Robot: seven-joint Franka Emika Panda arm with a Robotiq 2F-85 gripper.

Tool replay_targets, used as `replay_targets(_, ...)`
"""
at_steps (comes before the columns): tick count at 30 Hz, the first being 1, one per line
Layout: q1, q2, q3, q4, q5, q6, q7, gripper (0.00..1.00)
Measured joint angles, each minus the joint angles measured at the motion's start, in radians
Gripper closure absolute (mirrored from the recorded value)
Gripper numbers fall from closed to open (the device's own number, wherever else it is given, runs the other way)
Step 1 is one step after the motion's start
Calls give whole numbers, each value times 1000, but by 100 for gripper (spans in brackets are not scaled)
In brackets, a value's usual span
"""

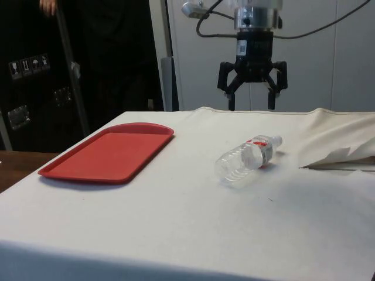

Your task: Place the bottle upright on the tray.

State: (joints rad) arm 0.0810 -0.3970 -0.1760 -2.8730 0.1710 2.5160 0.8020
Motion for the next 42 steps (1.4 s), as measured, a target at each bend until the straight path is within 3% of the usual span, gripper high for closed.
replay_targets(42,1,22,-1,-19,239,39,-6,0)
